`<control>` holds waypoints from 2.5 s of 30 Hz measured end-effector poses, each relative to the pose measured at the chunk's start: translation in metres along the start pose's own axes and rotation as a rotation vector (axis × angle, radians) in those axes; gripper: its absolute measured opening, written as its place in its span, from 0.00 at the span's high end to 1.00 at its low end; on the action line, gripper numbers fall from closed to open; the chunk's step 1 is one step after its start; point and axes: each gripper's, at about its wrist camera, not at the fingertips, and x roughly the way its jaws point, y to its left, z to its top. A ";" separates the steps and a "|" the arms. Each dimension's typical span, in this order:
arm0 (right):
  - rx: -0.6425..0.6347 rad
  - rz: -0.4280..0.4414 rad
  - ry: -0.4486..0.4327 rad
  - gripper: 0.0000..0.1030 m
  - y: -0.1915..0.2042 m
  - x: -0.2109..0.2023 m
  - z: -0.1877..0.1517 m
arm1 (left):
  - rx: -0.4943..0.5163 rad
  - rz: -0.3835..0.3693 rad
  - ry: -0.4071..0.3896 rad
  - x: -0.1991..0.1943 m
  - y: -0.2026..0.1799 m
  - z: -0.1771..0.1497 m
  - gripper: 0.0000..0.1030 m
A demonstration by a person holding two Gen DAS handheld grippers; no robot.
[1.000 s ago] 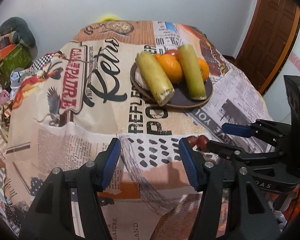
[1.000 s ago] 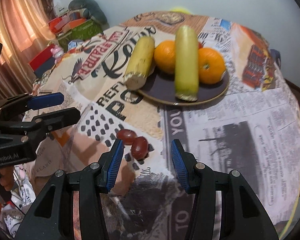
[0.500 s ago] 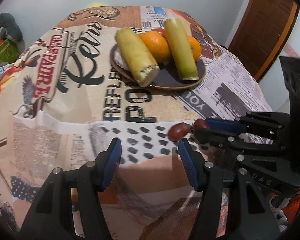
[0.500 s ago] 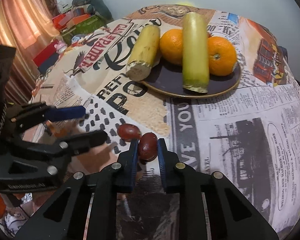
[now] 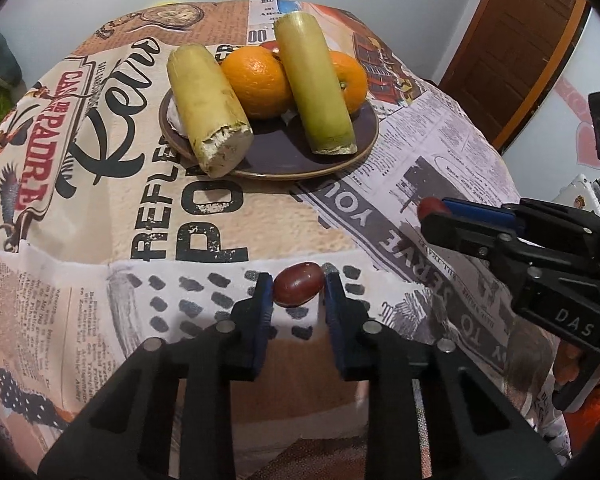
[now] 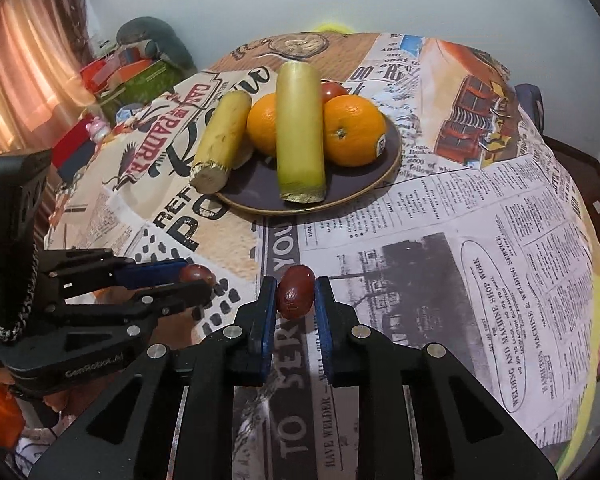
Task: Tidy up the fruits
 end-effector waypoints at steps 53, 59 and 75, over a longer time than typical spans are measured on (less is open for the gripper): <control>0.015 -0.014 -0.084 0.78 -0.032 0.027 0.073 | -0.060 0.030 -0.201 -0.009 0.011 0.089 0.67; 0.007 -0.022 -0.136 0.78 -0.026 -0.002 0.075 | -0.046 0.066 -0.272 -0.039 0.005 0.087 0.67; -0.057 -0.052 -0.443 0.78 0.030 -0.146 0.063 | 0.010 0.077 -0.581 -0.196 -0.036 0.052 0.67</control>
